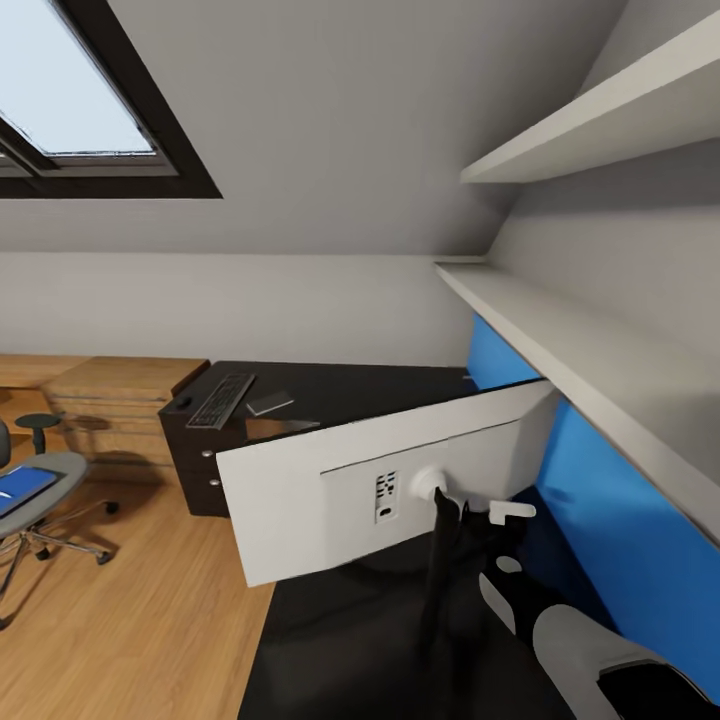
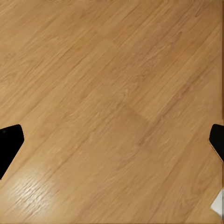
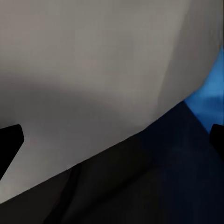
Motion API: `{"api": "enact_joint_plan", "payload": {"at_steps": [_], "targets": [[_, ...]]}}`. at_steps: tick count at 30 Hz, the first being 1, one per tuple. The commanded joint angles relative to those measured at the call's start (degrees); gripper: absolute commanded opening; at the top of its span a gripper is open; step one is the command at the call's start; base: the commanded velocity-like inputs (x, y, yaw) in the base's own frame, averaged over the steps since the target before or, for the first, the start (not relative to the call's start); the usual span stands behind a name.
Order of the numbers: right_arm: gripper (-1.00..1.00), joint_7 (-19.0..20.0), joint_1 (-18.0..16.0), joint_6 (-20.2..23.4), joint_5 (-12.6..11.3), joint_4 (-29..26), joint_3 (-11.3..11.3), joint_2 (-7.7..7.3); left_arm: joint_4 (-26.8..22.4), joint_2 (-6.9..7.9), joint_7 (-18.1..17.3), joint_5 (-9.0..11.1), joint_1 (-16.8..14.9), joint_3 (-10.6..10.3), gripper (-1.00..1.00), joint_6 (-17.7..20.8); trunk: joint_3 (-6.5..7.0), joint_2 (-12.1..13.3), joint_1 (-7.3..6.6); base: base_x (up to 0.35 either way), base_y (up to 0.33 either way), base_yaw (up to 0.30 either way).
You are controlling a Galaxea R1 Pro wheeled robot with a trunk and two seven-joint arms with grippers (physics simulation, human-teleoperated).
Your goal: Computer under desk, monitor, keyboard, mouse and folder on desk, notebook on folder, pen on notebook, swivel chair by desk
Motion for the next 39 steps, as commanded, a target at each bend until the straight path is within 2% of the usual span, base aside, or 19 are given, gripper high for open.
{"api": "enact_joint_plan", "payload": {"at_steps": [1,17,39], "targets": [[1.00,-0.16,-0.06,-0.22,-0.54,0.02,0.48,-0.04,-0.02,-0.01,0.17,-0.18,-0.04,0.10,1.00,-0.08,-0.10,-0.09,0.05,0.210,-0.061,0.000],[1.00,-0.07,-0.10,-0.22,-0.53,0.00,0.51,-0.06,-0.01,-0.01,0.17,-0.18,-0.02,0.06,1.00,-0.07,-0.10,-0.09,0.05,0.028,-0.009,0.000],[1.00,-0.07,-0.07,-0.46,-0.51,0.02,0.51,-0.13,-0.01,-0.01,0.17,-0.18,-0.02,0.01,1.00,-0.10,-0.10,-0.09,0.05,0.108,0.000,0.000]]}}
